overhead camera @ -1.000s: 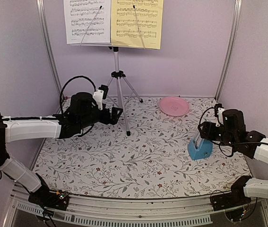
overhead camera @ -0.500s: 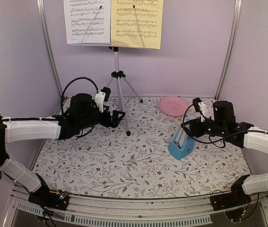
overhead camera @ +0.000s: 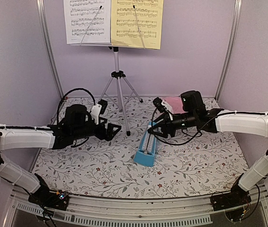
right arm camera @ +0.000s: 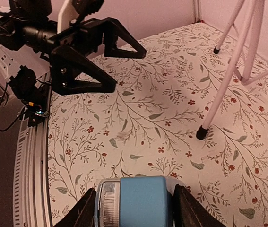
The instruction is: Set up the instrument practice props
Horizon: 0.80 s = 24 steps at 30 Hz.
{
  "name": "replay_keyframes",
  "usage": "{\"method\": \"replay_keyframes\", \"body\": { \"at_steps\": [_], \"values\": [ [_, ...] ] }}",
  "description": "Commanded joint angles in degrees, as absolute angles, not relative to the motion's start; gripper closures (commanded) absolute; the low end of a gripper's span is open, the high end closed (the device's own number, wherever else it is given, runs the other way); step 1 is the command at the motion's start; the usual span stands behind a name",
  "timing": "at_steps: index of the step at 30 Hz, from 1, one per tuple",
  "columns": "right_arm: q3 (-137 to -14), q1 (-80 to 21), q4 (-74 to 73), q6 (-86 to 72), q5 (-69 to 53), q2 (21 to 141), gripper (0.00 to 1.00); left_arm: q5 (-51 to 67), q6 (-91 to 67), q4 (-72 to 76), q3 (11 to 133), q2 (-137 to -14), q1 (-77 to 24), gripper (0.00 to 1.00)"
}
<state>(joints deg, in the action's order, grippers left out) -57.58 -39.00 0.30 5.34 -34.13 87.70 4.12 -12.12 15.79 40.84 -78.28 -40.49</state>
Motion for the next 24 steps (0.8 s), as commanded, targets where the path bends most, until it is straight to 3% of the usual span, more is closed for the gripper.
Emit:
{"method": "replay_keyframes", "body": {
  "at_steps": [1, 11, 12, 15, 19, 24],
  "values": [
    [-62.5, -40.7, 5.5, 10.7, -42.5, 89.5, 0.47, 6.4, -13.8, 19.7, 36.4, -77.5, -41.5, 0.05],
    [-67.6, -43.5, 0.8, 17.2, -43.0, 94.7, 0.42, 7.3, -14.7, 28.2, 28.7, -78.6, -42.8, 0.15],
    [-67.9, -43.4, 0.4, 17.5, -42.7, 94.9, 0.38, 7.3, -14.9, 28.7, 28.3, -79.2, -43.2, 0.16],
    [-68.3, -43.4, -0.1, 17.0, -42.3, 94.2, 0.15, 7.6, -14.5, 29.5, 27.2, -80.7, -45.0, 0.20],
    [-65.5, -43.5, 3.3, 12.7, -39.5, 89.6, 0.09, 7.7, -14.8, 31.8, 25.1, -83.2, -46.9, 0.34],
    [-61.1, -43.5, 5.4, 3.2, -32.5, 84.8, 0.06, 7.8, -15.4, 36.2, 23.2, -86.9, -50.1, 0.60]
  ]
}}
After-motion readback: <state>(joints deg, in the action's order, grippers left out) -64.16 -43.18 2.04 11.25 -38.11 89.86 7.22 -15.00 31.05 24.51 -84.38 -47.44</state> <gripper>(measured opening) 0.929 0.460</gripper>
